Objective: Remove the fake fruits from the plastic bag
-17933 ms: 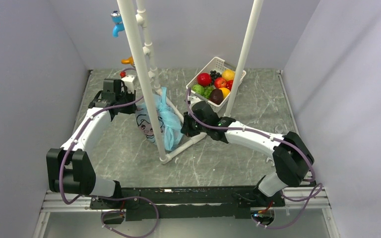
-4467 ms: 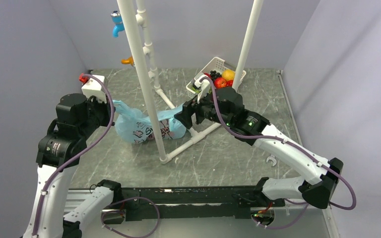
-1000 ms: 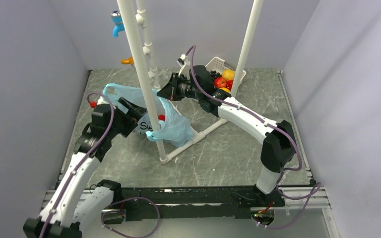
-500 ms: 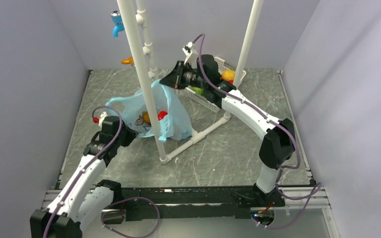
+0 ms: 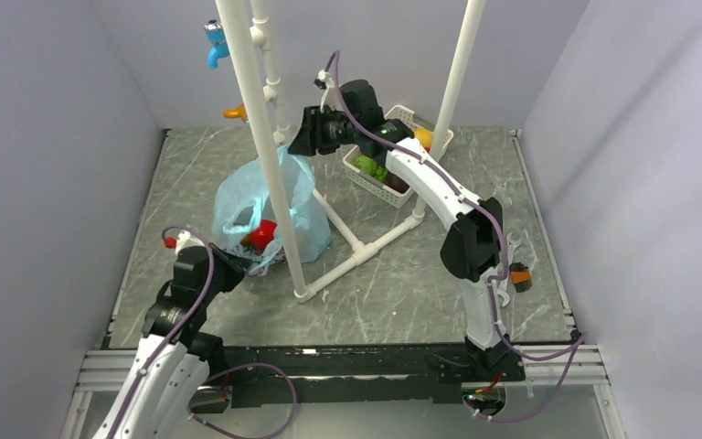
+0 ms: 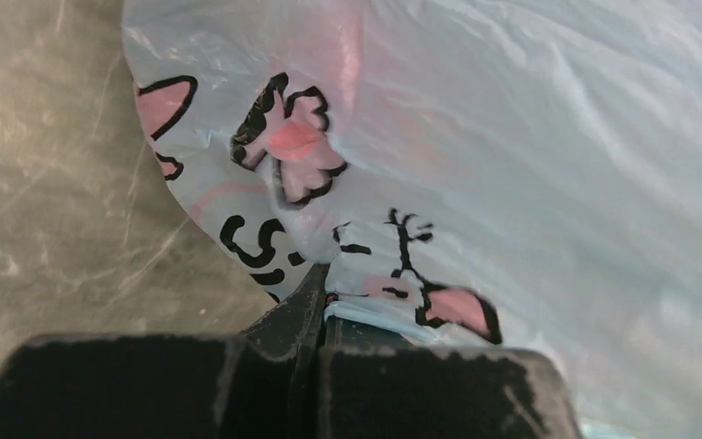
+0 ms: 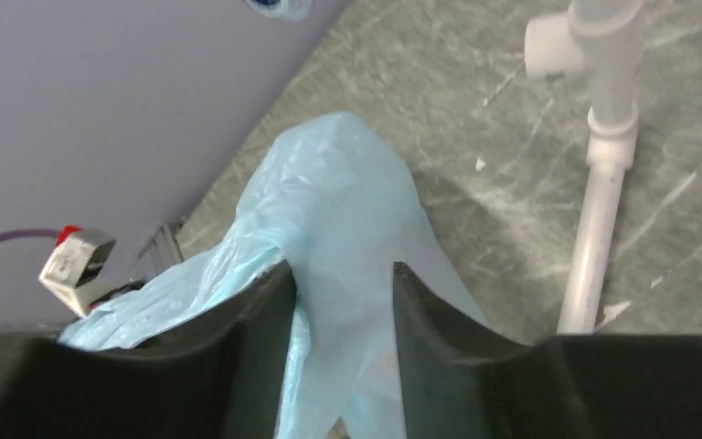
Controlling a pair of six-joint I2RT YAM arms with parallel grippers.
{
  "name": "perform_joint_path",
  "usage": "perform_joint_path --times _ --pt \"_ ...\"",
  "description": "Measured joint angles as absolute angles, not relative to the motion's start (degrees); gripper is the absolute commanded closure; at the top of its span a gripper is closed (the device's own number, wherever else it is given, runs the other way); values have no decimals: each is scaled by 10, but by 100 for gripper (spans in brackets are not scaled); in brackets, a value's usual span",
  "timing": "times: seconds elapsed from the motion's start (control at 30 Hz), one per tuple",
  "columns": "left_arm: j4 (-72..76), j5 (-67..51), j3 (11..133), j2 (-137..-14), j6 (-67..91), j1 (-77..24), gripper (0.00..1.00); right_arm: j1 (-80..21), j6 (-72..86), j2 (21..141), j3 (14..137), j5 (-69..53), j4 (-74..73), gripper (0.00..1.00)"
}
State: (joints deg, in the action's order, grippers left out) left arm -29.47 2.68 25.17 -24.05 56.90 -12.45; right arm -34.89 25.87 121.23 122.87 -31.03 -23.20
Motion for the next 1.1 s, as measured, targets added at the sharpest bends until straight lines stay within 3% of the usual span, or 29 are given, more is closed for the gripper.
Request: perform_joint_path --times 0.07,0.13,0.17,0.27,0.37,0.6,0.73,0.83,1.0,1.1 --pt "-296 8 236 -266 566 -124 85 -361 239 1202 1213 -289 -252 38" --pt "-298 -4 239 -291 559 -124 65 -375 224 1187 1195 -266 -277 30" --pt "-302 -7 245 -300 551 -124 49 -384 219 1176 1184 -253 -289 22" --pt "-329 -13 279 -307 526 -124 23 -413 208 1138 1145 -222 -310 1" --pt "-352 -12 325 -296 505 -124 3 -444 201 1095 1100 -185 -316 0" --pt "-410 3 424 -294 458 -124 1 -490 210 980 926 -110 -276 0" --pt "-438 28 470 -330 424 -124 1 -485 221 947 847 -96 -241 16" --pt "-453 44 499 -362 398 -124 1 -486 225 928 790 -91 -206 36" --pt "-455 47 494 -377 380 -124 4 -496 235 856 625 -77 -125 81" --pt "-455 48 460 -365 382 -124 5 -500 244 814 529 -57 -89 91"
